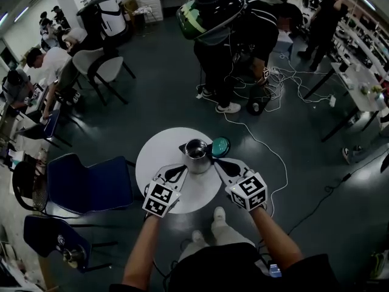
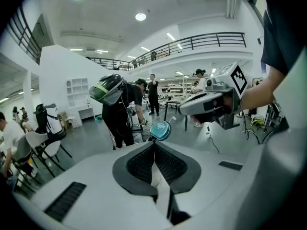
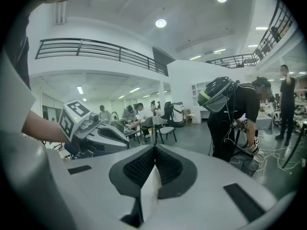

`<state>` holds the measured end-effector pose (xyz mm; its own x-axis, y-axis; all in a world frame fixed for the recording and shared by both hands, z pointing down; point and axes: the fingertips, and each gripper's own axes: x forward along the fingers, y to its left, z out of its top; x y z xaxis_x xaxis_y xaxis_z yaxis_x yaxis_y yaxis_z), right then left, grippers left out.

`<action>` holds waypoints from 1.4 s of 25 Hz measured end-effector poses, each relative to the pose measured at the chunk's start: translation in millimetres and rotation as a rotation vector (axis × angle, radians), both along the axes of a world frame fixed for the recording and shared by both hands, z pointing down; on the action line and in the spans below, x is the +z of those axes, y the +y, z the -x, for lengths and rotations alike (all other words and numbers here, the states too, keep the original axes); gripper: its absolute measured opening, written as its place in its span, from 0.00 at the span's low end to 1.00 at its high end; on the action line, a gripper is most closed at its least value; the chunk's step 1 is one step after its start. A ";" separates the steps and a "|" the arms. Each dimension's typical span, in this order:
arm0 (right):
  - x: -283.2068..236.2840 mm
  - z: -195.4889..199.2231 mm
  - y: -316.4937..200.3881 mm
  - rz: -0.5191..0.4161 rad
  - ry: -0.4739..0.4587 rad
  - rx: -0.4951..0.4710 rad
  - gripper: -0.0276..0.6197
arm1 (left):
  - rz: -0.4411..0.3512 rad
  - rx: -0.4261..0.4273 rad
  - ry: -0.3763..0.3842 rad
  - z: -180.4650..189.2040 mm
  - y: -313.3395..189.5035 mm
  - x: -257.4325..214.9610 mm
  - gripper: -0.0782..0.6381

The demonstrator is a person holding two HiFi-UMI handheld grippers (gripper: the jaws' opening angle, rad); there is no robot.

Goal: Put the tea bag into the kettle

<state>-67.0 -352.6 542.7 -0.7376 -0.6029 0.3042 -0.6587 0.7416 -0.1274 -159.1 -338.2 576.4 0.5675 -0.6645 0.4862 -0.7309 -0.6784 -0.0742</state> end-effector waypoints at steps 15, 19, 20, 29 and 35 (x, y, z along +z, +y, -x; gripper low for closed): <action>-22.0 52.1 92.4 -0.075 0.008 0.018 0.07 | -0.048 -0.021 0.153 47.7 107.8 -28.9 0.13; -32.9 61.5 116.7 -0.095 0.010 0.029 0.07 | -0.065 -0.005 0.148 57.6 134.3 -39.7 0.13; -35.3 63.7 121.8 -0.100 0.010 0.031 0.07 | -0.071 -0.004 0.152 59.6 139.7 -42.8 0.13; -53.2 80.4 151.0 -0.139 0.014 0.032 0.07 | -0.094 -0.018 0.177 78.5 170.0 -56.4 0.13; -63.5 85.6 158.4 -0.155 0.024 0.023 0.07 | -0.113 -0.046 0.218 84.4 180.8 -69.0 0.13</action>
<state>-152.6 -194.2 479.2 -0.7167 -0.6605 0.2238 -0.6771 0.7359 0.0036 -243.5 -157.4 507.4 0.6184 -0.7355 0.2767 -0.7681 -0.6402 0.0147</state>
